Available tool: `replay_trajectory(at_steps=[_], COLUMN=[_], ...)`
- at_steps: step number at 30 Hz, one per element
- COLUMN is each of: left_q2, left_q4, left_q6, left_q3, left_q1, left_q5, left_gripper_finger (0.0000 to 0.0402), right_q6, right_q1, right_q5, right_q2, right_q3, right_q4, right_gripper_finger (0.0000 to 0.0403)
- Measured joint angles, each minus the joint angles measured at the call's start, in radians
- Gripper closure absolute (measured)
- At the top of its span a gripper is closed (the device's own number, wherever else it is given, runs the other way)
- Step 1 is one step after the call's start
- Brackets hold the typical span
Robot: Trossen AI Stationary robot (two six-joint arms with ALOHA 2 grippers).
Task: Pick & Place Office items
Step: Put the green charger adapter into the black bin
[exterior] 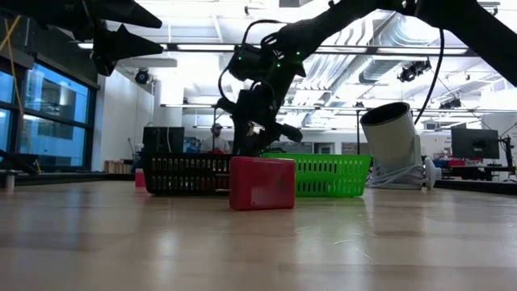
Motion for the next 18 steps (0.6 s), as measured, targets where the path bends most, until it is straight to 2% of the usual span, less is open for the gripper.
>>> replay_trajectory(at_steps=[9,18], left_q2=[0.0,0.0], left_q4=[0.0,0.0], left_q6=[0.0,0.0], left_q3=[0.0,0.0], left_q1=[0.0,0.0], left_q5=[0.0,0.0], left_gripper_finger=[0.0198,0.0198], right_q6=[0.07,0.339], right_q1=[0.01,-0.007], right_q5=[0.008,0.126], right_q2=[-0.001,-0.001], right_q3=[0.001,0.001], right_q4=[0.027,0.127], right_gripper_finger=[0.0257,0.0257])
